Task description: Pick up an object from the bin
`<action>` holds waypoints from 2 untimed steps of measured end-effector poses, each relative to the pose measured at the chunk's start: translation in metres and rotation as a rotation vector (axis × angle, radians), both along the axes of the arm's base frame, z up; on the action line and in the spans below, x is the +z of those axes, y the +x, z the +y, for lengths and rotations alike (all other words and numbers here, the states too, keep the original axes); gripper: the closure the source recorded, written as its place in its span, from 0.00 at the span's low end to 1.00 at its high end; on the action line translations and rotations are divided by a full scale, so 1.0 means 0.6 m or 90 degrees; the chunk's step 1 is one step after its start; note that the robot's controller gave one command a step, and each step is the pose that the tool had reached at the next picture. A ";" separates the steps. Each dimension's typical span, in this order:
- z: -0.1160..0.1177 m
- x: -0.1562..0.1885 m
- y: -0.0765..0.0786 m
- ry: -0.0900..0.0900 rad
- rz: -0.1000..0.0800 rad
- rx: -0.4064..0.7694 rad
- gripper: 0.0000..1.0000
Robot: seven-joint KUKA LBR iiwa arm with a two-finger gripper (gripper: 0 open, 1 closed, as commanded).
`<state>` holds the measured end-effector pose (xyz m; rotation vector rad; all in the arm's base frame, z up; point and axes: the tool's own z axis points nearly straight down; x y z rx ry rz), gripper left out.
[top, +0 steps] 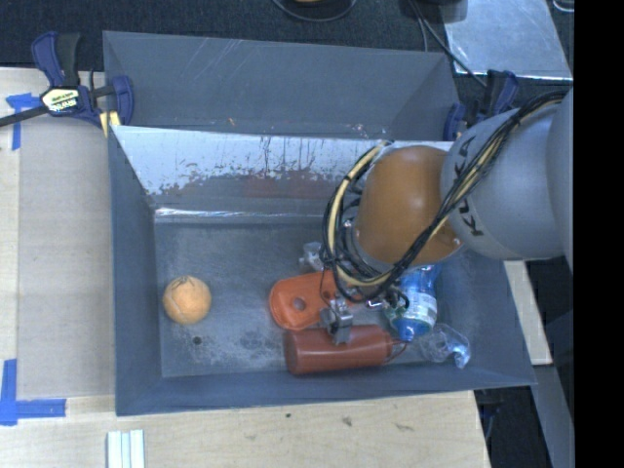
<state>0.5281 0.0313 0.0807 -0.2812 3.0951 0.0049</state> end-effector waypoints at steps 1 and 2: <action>0.017 -0.004 0.011 -0.003 -0.011 0.006 0.00; 0.028 -0.013 0.009 0.000 -0.002 0.015 1.00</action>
Offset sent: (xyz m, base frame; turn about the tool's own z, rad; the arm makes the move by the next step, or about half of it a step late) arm 0.0037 0.0176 -0.0107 -0.0252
